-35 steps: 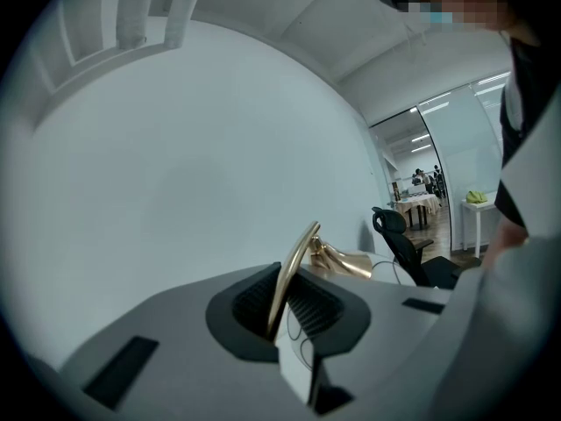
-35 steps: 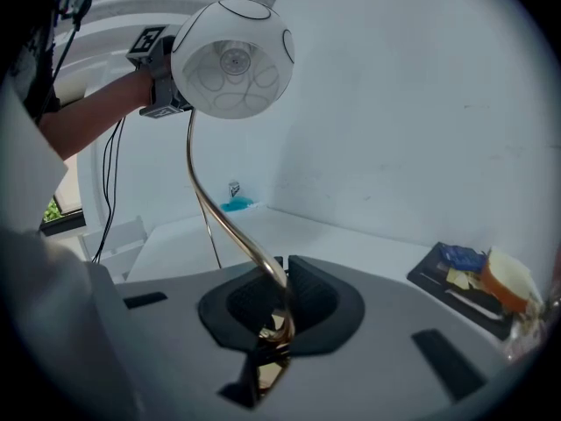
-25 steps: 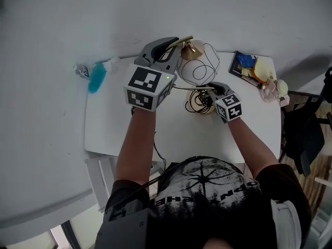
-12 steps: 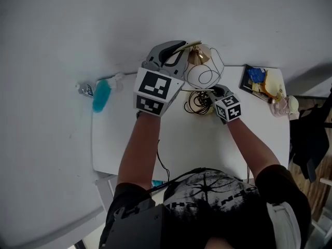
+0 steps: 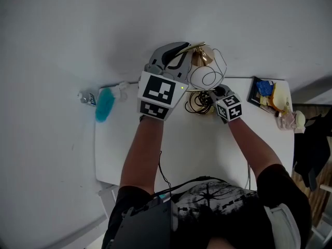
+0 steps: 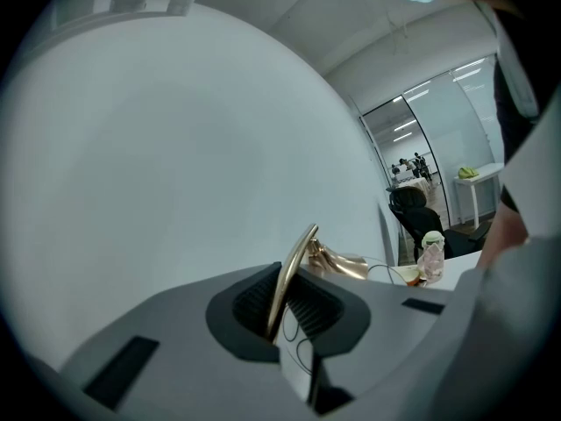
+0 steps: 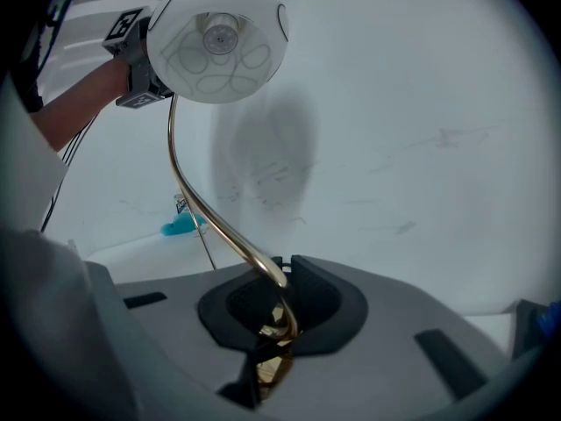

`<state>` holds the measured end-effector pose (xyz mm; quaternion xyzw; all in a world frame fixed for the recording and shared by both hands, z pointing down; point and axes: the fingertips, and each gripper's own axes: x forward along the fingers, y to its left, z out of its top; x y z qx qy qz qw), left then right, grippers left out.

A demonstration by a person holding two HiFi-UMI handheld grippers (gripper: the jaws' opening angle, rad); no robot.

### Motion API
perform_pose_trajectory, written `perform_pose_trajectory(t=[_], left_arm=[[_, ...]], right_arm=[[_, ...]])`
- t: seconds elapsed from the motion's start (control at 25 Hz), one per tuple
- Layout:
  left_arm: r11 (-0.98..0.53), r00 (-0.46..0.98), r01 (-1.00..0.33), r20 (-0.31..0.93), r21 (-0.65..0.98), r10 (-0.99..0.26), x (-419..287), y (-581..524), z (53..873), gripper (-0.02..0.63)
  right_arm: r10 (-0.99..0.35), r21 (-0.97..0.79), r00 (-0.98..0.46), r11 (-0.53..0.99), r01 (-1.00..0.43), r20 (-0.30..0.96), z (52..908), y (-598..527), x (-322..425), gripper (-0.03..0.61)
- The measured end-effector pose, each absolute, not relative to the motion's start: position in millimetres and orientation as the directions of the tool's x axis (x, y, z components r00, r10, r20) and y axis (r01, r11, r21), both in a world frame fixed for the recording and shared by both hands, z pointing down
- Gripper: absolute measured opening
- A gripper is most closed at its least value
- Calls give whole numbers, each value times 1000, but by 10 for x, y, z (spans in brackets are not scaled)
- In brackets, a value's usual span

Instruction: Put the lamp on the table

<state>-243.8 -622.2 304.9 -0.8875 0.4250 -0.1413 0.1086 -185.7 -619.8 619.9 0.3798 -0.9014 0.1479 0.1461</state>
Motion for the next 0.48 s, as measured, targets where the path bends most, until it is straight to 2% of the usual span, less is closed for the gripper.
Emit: perform_pose_trajectory(t=[0.48], left_arm=[[-606, 594, -701, 162, -377, -788, -2397, -6408, 3060, 26]], right_arm=[[-667, -172, -655, 642, -747, 353, 6264, -6520, -2000, 25]])
